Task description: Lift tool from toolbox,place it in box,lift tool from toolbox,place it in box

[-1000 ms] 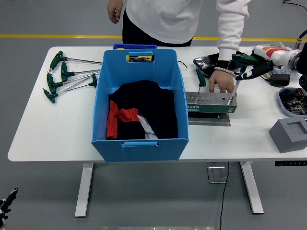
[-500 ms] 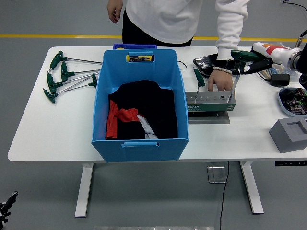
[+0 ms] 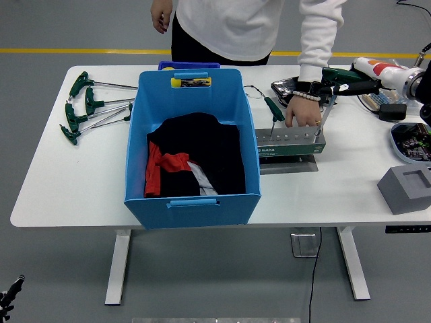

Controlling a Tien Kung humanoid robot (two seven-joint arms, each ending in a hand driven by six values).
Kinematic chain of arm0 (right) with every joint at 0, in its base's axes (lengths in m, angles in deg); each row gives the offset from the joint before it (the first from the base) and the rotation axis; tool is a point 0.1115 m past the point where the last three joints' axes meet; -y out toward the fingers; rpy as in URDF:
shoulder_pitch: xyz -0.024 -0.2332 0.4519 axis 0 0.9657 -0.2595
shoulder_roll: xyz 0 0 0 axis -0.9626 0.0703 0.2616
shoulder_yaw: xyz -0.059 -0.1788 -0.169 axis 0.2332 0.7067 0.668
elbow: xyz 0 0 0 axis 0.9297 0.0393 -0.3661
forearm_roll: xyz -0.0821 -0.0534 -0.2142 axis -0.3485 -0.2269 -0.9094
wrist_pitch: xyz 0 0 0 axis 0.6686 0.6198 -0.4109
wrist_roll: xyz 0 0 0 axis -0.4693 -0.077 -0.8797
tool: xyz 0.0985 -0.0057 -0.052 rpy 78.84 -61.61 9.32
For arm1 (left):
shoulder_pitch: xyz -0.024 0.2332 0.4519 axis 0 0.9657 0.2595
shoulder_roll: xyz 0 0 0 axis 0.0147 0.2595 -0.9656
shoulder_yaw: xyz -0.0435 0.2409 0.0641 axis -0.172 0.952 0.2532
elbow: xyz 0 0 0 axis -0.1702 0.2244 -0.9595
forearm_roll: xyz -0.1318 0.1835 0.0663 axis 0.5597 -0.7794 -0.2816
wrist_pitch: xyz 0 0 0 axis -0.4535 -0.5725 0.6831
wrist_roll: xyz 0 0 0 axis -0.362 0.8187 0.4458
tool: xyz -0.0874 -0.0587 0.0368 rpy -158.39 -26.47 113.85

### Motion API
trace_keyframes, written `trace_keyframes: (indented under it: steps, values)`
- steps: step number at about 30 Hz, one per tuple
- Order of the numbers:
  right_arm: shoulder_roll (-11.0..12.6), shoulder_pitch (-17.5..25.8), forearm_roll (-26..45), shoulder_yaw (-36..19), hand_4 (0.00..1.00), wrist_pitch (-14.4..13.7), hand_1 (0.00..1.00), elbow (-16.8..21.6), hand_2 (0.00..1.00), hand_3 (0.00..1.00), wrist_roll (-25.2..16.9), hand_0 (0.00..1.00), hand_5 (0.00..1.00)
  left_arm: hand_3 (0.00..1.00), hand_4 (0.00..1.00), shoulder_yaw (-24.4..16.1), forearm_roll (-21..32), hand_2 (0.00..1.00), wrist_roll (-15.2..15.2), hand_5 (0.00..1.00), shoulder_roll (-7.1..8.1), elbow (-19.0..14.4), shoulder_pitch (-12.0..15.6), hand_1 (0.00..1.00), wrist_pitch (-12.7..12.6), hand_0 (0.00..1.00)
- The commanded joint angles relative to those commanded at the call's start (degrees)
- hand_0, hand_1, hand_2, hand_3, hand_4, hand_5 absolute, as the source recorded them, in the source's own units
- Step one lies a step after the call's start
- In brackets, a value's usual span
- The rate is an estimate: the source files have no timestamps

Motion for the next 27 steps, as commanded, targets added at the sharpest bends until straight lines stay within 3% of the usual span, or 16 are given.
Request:
trace_keyframes:
  steps: [2,3,8,9,14,15,27]
  values:
    - [0.1,0.0,0.1,-0.1,0.998,-0.2,0.002,0.2,0.031,0.002,-0.1,0.068,0.940,0.748,0.703,-0.1,-0.1,0.903,0.0,0.773,-0.02,0.0,0.1,0.901,0.0,0.883]
    - [0.2,0.0,0.1,-0.2,0.998,-0.3,0.002,0.4,0.031,0.002,-0.1,0.066,0.884,0.749,0.703,-0.1,-0.1,0.903,0.0,0.773,-0.04,0.0,0.2,0.901,0.0,0.883]
    - [0.6,-0.2,0.1,-0.5,0.998,-0.8,0.002,0.9,0.031,0.002,-0.1,0.066,0.884,0.749,0.703,-0.2,-0.4,0.903,0.0,0.773,-0.17,0.0,0.5,0.901,0.0,0.883]
    - [0.6,-0.3,0.2,-0.6,0.998,-0.9,0.002,0.9,0.033,0.002,-0.1,0.068,0.835,0.749,0.703,-0.2,-0.4,0.902,0.0,0.774,-0.18,0.0,0.5,0.901,0.0,0.883]
    - [0.9,-1.0,0.7,-0.8,0.998,-1.3,0.002,0.9,0.033,0.002,0.4,0.068,0.835,0.749,0.703,-0.3,-0.5,0.902,0.1,0.774,-0.16,0.0,0.6,0.901,0.0,0.883]
    - [0.9,-1.1,0.7,-0.8,0.956,-1.3,0.002,0.8,0.047,0.014,0.4,0.079,0.798,0.749,0.703,-0.3,-0.6,0.903,0.1,0.774,-0.16,0.0,0.6,0.901,0.0,0.883]
    - [1.6,-1.6,1.4,-1.0,0.895,0.1,0.007,1.9,0.055,0.025,1.3,0.083,0.751,0.748,0.701,-1.1,-1.1,0.904,0.3,0.773,-0.15,0.0,0.7,0.900,-0.1,0.883]
